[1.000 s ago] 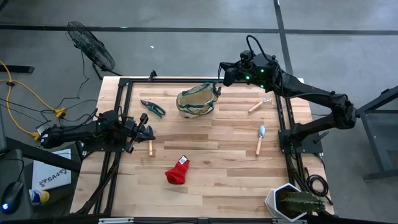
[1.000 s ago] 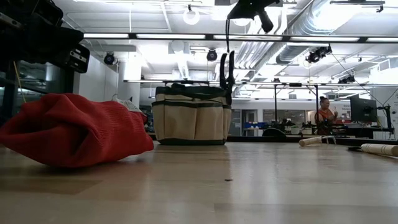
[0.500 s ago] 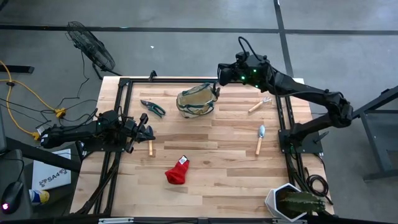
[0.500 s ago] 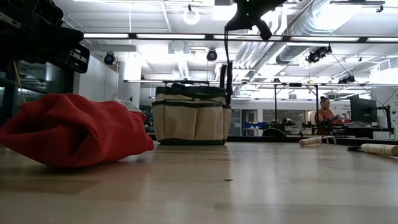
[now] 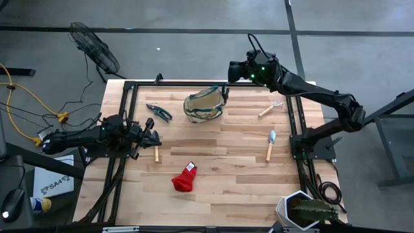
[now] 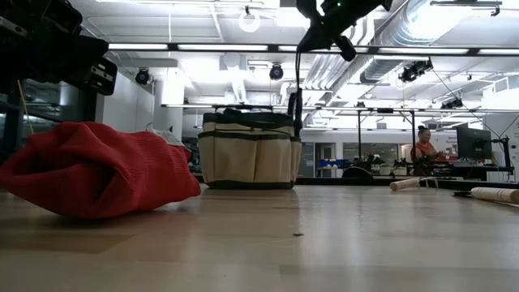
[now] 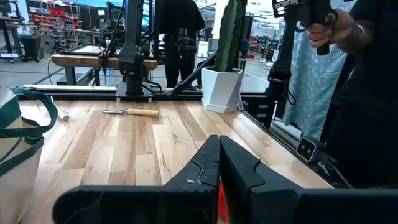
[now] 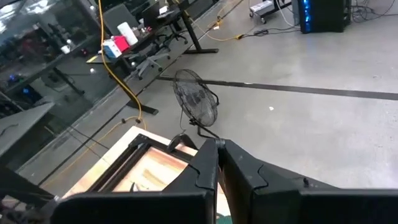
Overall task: Pick & Place Garden tools in Gardening bag
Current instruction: Put the green shears into the white gardening bag
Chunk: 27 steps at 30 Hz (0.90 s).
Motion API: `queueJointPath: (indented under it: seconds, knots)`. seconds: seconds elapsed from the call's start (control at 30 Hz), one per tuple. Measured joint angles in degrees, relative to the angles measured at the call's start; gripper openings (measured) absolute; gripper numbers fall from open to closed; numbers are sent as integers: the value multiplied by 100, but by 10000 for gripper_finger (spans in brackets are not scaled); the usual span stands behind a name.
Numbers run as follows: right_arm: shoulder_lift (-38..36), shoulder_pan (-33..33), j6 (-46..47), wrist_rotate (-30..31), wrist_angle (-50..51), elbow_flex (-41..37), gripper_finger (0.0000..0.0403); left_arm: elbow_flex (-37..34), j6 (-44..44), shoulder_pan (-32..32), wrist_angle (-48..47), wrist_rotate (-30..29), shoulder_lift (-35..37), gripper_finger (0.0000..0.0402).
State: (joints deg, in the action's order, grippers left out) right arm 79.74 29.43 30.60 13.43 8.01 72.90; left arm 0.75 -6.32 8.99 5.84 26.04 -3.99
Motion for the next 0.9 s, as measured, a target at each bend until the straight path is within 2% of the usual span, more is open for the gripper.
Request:
queueJointPath:
  seconds: [0.53, 0.8, 0.9]
  knots:
    - [407, -116, 262, -177, -138, 0, 4, 0, 1, -1, -1, -4, 0, 0]
    - [415, -68, 146, -30, -140, 0, 4, 0, 0, 0, -1, -21, 0, 0]
    - [415, -13, -23, -224, -188, 0, 4, 0, 1, 1, 0, -22, 0, 0]
